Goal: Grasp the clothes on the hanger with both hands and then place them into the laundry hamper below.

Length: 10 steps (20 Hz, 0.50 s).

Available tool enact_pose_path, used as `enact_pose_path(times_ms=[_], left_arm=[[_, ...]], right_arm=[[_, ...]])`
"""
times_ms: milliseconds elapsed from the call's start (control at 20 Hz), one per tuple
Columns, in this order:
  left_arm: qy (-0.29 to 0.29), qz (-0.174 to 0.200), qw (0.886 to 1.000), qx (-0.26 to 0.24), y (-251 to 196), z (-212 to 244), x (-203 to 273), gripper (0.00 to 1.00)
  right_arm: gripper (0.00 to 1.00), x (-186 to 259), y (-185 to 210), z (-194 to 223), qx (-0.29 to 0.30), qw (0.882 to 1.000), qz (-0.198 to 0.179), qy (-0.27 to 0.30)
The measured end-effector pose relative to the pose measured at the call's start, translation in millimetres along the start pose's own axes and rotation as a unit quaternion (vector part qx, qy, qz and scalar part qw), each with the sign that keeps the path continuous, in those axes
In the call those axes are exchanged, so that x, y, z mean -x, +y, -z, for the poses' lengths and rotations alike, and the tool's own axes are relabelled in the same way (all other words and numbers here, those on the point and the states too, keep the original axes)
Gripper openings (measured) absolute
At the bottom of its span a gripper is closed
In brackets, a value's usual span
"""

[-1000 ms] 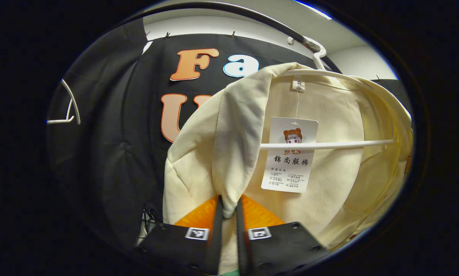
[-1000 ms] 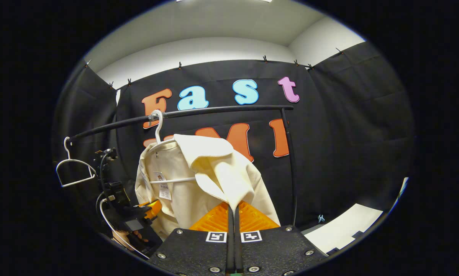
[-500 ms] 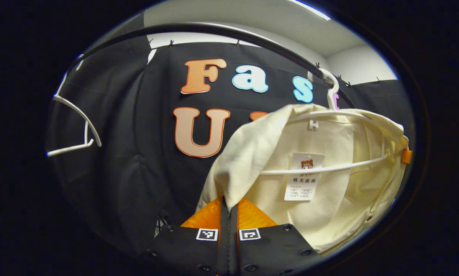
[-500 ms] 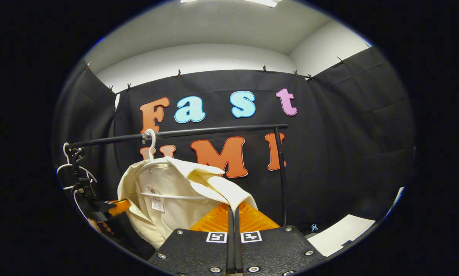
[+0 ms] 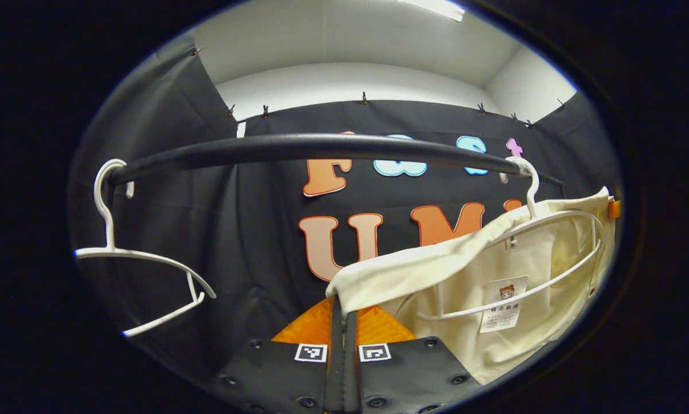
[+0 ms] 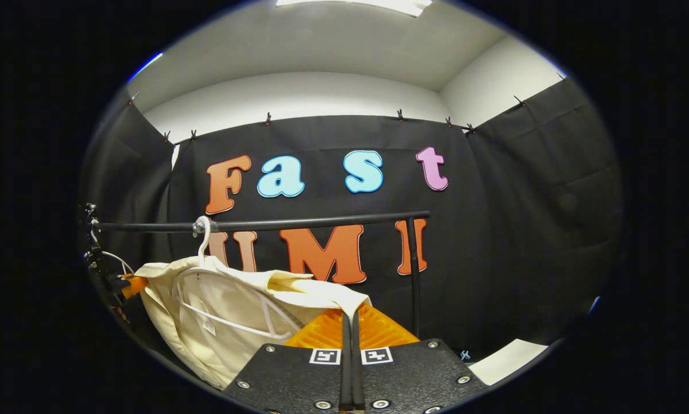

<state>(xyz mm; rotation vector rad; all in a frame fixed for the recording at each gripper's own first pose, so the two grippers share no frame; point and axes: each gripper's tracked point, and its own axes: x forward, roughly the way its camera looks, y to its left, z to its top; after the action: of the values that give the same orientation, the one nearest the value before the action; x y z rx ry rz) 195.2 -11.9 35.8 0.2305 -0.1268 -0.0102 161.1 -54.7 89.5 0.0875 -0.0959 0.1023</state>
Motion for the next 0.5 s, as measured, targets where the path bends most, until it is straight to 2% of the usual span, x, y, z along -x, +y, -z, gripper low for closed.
enact_pose_path(times_ms=[50,100,300,450,500], left_arm=[[-0.003,-0.002,1.000,-0.003,2,-4,-2,0.06],[-0.005,-0.004,1.000,-0.003,6,-7,-6,0.06],[-0.010,-0.010,1.000,-0.002,13,-15,-11,0.06],[-0.007,-0.021,1.000,-0.007,20,-11,-16,0.08],[-0.004,-0.024,1.000,-0.007,23,-8,-19,0.06]], right_arm=[[0.06,-5,-2,-1,-0.002,1.000,-0.002,0.000],[0.00,-11,-4,-1,-0.006,1.000,-0.005,0.002],[0.00,-31,-6,0,-0.022,0.999,-0.028,0.009],[0.00,-43,-4,7,-0.037,0.997,-0.059,0.016],[0.05,-49,-3,12,-0.053,0.996,-0.072,0.022]])
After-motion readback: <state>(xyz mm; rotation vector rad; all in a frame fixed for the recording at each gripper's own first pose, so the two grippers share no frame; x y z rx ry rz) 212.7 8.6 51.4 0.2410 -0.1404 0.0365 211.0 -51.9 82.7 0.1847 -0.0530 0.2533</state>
